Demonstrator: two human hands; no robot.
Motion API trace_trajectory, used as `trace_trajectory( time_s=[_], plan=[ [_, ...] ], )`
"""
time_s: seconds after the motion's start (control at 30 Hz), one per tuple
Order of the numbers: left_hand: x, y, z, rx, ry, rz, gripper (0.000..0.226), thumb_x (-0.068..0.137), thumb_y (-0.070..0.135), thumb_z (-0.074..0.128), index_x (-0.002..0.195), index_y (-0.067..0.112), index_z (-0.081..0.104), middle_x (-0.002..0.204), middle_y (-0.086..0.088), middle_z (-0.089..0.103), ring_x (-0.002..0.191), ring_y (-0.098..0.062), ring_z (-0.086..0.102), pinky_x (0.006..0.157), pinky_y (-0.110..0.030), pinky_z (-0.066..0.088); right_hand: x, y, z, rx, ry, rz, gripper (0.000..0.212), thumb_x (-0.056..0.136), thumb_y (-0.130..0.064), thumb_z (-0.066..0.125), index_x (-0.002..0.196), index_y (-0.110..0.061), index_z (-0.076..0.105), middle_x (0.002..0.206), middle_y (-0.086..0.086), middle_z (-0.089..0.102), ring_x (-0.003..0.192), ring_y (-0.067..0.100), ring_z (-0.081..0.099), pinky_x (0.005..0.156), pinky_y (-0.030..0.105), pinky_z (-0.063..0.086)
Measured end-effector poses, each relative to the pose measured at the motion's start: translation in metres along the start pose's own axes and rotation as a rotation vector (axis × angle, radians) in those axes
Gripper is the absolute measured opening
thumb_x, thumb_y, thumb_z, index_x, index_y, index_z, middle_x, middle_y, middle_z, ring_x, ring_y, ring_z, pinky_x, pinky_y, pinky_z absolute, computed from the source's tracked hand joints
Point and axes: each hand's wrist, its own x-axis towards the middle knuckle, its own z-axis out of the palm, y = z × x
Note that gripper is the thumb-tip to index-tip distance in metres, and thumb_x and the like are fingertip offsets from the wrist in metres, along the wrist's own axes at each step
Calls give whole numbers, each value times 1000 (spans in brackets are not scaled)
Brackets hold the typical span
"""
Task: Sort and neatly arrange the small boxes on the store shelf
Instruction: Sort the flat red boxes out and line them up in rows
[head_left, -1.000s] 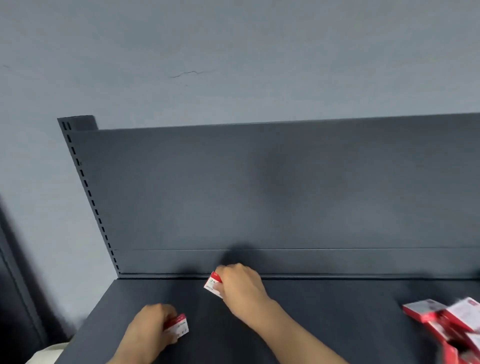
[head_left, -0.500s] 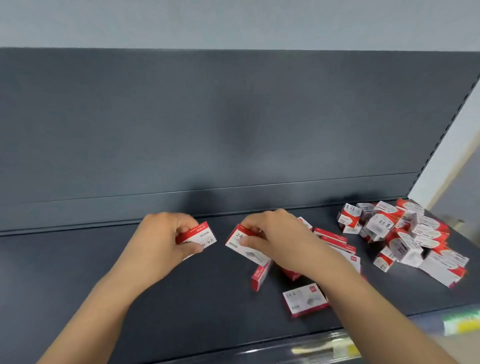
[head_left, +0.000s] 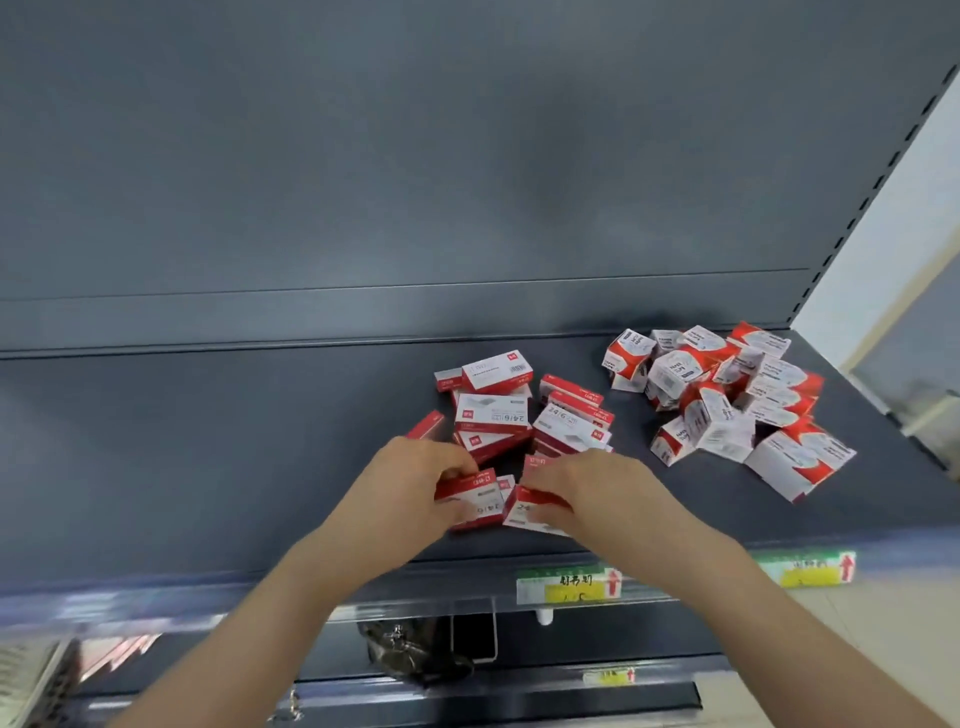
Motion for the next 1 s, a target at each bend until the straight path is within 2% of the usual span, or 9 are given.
trace_trajectory(
  time_s=[0.17, 0.3, 0.4, 0.47, 0.63, 0.7, 0.83, 0.9, 1.0],
  plan=[
    [0, -1, 24, -34, -42, -14, 24, 83, 31, 66, 106, 27, 66, 103, 13, 67, 70, 1, 51, 60, -6, 36, -3, 8, 28, -64, 73, -4, 30, 97, -30, 43, 125, -26, 52, 125, -6, 57, 117, 18, 52, 89, 33, 47],
    [-2, -3, 36, -35, -69, 2, 28, 84, 32, 64, 112, 28, 65, 107, 12, 64, 90, -2, 56, 80, -12, 43, -10, 13, 36, -34, 99, -4, 20, 81, -34, 65, 98, -25, 69, 92, -7, 70, 87, 16, 67, 68, 31, 55],
    [-2, -1, 43, -70, -66, 41, 32, 85, 35, 63, 116, 29, 64, 114, 12, 63, 102, -3, 56, 92, -15, 42, -19, 15, 34, 115, 91, 47, 30, 87, -39, 58, 113, -25, 60, 110, -6, 64, 102, 15, 59, 82, 27, 45],
    [-1, 0, 48, -74, -42, 66, 34, 86, 37, 60, 119, 30, 61, 118, 14, 62, 107, -2, 54, 95, -14, 37, -22, 19, 35, 152, 108, 46, 31, 89, -40, 55, 115, -24, 56, 115, -6, 60, 105, 14, 55, 77, 21, 37],
    [-3, -5, 56, -103, -11, 183, 31, 87, 43, 56, 116, 33, 61, 113, 16, 61, 104, -1, 51, 90, -11, 33, -26, 21, 38, 205, 82, 62, 27, 85, -42, 59, 103, -23, 61, 102, -10, 62, 89, 3, 49, 64, 5, 28],
    [-3, -7, 57, -107, -33, 205, 30, 87, 44, 56, 114, 32, 61, 110, 17, 61, 102, 0, 51, 87, -11, 34, -29, 23, 38, 212, 80, 61, 27, 85, -44, 58, 103, -24, 60, 102, -11, 60, 87, -1, 44, 67, 5, 30],
    [-1, -7, 56, -122, -39, 215, 32, 86, 48, 54, 113, 32, 59, 111, 17, 60, 100, 3, 48, 86, -7, 33, -30, 27, 39, 237, 58, 71, 29, 84, -49, 58, 105, -29, 58, 105, -15, 59, 98, 1, 52, 79, 12, 39],
    [-4, -4, 54, -139, -28, 211, 45, 82, 60, 51, 119, 36, 55, 118, 23, 54, 101, 13, 42, 93, -3, 29, -31, 27, 38, 255, 63, 76, 36, 81, -58, 54, 103, -30, 58, 104, -17, 61, 98, 2, 55, 78, 16, 43],
    [-2, -1, 38, -163, 77, 109, 69, 67, 78, 42, 122, 39, 55, 114, 31, 46, 92, 29, 32, 82, 8, 25, -29, 29, 28, 307, 231, 65, 39, 79, -70, 43, 91, -36, 55, 86, -25, 56, 79, -5, 55, 64, 10, 47]
  ],
)
